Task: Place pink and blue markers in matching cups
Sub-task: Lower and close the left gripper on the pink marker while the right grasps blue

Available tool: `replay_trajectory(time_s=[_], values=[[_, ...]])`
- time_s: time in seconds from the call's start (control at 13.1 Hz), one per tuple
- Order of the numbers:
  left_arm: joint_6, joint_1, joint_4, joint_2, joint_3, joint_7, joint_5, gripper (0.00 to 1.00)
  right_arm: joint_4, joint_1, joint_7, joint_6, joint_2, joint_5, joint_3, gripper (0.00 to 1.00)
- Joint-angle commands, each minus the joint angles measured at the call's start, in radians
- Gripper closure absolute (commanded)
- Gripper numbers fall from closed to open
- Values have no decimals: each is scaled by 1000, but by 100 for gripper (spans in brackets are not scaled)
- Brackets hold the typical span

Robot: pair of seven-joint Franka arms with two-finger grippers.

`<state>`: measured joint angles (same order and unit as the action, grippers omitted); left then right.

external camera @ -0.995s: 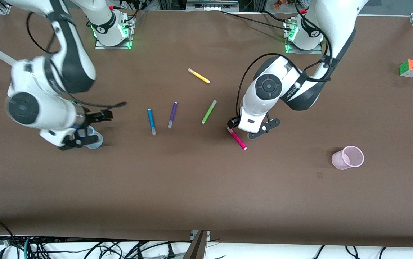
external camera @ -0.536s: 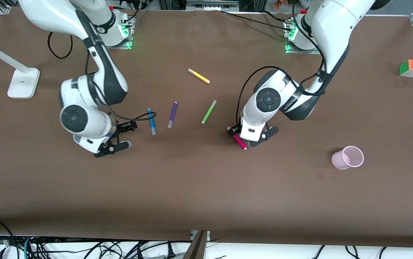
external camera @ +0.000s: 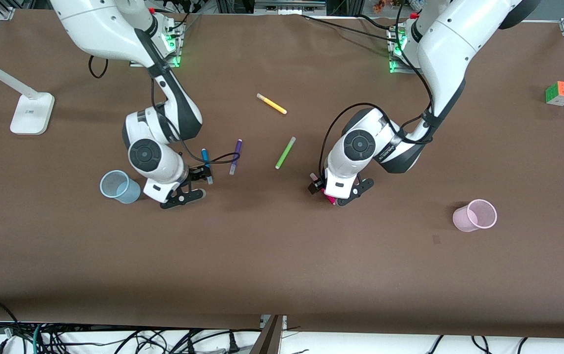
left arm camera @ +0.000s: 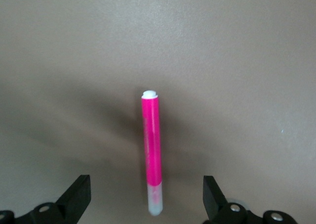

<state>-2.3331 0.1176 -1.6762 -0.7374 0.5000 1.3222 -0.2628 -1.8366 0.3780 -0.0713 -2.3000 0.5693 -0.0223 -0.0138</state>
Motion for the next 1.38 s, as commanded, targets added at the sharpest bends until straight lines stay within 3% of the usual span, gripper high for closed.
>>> replay_trajectory(time_s=[0.0,0.23,0.31,0.38,0.46,0.54,0.69,0.92,1.07,1.15,1.3], values=[[-32,34,23,-33,-37,28,-35,0,-41,51,-67,-73,9,-16,6,0],[-32,143,27,-46,-145,44,-55,0,-49,59,-67,-90,18,-16,6,1],[-34,186,35,-54,-182,76,-55,0,-49,59,-67,-90,20,-16,6,15],[-34,224,62,-68,-216,106,-55,0,-49,59,-67,-90,20,-16,6,39],[-34,247,82,-79,-233,126,-53,4,-49,59,-67,-88,20,-16,6,57],[-34,252,95,-91,-239,137,-53,8,-49,59,-67,-88,20,-16,6,64],[-34,251,107,-96,-239,140,-52,20,-49,59,-67,-88,21,-16,6,66],[-32,241,115,-91,-239,127,-55,22,-49,58,-67,-93,27,-16,6,71],[-32,240,115,-89,-239,126,-56,24,-47,59,-67,-93,29,-16,6,86],[-32,241,115,-89,-239,126,-58,35,-44,58,-67,-88,26,-16,6,96],[-31,241,112,-88,-239,126,-59,66,-27,55,-53,-82,12,-16,8,100]])
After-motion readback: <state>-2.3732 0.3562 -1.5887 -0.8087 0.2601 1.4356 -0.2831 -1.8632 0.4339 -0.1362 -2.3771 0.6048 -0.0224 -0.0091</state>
